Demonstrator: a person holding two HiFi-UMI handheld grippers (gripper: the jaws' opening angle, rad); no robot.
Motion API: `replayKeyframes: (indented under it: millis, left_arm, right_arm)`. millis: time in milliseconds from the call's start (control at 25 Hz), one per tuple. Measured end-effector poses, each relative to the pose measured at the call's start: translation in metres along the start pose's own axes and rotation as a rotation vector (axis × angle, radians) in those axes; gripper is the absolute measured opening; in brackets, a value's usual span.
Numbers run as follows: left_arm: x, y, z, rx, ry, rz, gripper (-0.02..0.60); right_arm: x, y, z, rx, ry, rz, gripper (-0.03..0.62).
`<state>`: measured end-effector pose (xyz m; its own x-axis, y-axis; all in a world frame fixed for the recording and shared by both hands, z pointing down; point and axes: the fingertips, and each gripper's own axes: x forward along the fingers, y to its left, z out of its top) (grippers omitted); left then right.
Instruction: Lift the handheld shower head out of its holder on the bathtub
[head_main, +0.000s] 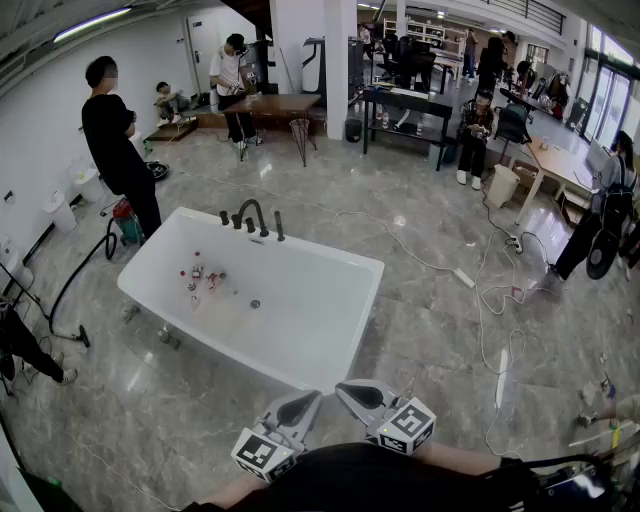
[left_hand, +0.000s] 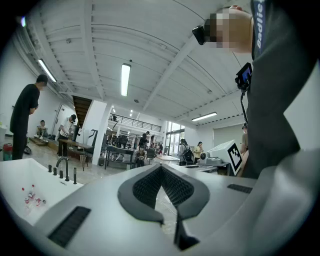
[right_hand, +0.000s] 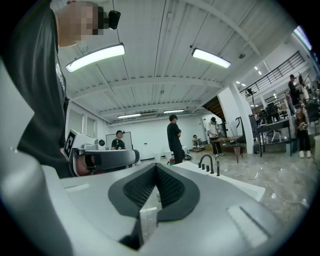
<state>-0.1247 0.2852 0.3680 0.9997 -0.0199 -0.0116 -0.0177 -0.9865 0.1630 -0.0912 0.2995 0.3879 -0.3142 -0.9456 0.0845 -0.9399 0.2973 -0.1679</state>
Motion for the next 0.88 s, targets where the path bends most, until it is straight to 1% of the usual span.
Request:
replayKeyframes:
  millis: [160,520,760,880]
  left_arm:
    - [-0.001,-0.005,0.008,-0.01,0.015,0.003,0.005]
    - [0.01,-0.015,-0.001,-0.011,0.014,0.003,0.005]
    - [0.023,-0.02,0.009,-0.011,0.017,0.02,0.005]
    - [0.032,-0.026,0.002,-0.002,0.01,0.041,0.005]
  right_arm:
    - [-0.004,0.003,0.004,0.002,0.0,0.0,-0.002]
    - [-0.017,-0.004,-0.001,0.007,-0.004,0.002,-0.002]
    - [-0.029,-0.023,0.009,0.019,-0.016,-0.024,-0.002]
    - [-0.041,-0.032,0.005,0.024,-0.025,-0.01,-0.002]
